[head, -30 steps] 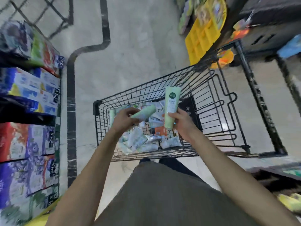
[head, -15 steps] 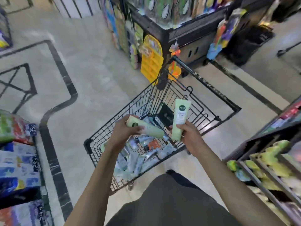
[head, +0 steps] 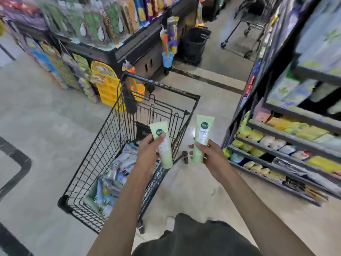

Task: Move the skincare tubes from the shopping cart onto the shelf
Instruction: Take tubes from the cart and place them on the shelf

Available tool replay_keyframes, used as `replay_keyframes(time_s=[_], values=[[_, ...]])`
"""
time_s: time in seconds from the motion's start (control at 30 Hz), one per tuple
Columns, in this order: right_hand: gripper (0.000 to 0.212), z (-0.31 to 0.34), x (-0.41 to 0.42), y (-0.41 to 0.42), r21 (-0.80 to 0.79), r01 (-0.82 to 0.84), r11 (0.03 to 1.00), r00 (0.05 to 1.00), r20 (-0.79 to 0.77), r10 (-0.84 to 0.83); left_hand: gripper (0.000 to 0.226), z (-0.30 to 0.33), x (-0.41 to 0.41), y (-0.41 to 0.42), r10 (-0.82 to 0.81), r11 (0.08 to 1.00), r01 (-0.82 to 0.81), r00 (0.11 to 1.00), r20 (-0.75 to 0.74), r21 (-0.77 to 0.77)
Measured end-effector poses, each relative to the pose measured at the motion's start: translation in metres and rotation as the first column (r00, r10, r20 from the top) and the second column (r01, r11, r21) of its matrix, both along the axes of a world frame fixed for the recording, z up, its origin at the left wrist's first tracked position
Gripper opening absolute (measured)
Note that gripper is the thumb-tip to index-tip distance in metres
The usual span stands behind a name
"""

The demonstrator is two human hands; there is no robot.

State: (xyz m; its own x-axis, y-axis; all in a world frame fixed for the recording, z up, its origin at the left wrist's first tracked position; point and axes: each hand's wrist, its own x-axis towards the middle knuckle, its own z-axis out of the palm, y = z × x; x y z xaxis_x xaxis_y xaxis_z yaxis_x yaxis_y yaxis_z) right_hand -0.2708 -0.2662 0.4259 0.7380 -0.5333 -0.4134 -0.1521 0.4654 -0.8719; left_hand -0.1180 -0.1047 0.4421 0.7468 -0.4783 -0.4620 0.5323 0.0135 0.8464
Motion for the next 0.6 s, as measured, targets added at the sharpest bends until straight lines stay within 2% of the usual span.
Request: replay_keyframes(time_s=[0.07, 0.23, 0.37, 0.47, 0.6], values=[[0.038, 0.005, -0.023, -0.008, -0.024, 0.059, 0.998, 0.998, 0.002, -0.059, 0.008, 0.002, -0.019, -0.025, -0.060, 0.998, 0.060, 0.998, 0.001, -0.036], [0.040, 0.016, -0.100, -0.038, -0.065, 0.218, 0.974, 0.976, 0.008, -0.218, 0.011, 0.008, -0.077, -0.092, -0.290, 0.956, 0.292, 0.955, 0.052, -0.035], [0.042, 0.018, -0.171, -0.066, -0.066, 0.333, 0.941, 0.943, 0.018, -0.333, 0.020, 0.014, -0.140, -0.139, -0.385, 0.922, 0.387, 0.920, 0.079, -0.020], [0.036, 0.019, -0.226, -0.086, -0.061, 0.414, 0.908, 0.910, 0.004, -0.414, 0.022, 0.017, -0.192, -0.172, -0.460, 0.887, 0.462, 0.879, 0.128, 0.018], [0.038, 0.019, -0.301, -0.117, -0.061, 0.504, 0.862, 0.863, -0.001, -0.505, 0.023, 0.018, -0.262, -0.212, -0.530, 0.848, 0.530, 0.840, 0.117, 0.032]])
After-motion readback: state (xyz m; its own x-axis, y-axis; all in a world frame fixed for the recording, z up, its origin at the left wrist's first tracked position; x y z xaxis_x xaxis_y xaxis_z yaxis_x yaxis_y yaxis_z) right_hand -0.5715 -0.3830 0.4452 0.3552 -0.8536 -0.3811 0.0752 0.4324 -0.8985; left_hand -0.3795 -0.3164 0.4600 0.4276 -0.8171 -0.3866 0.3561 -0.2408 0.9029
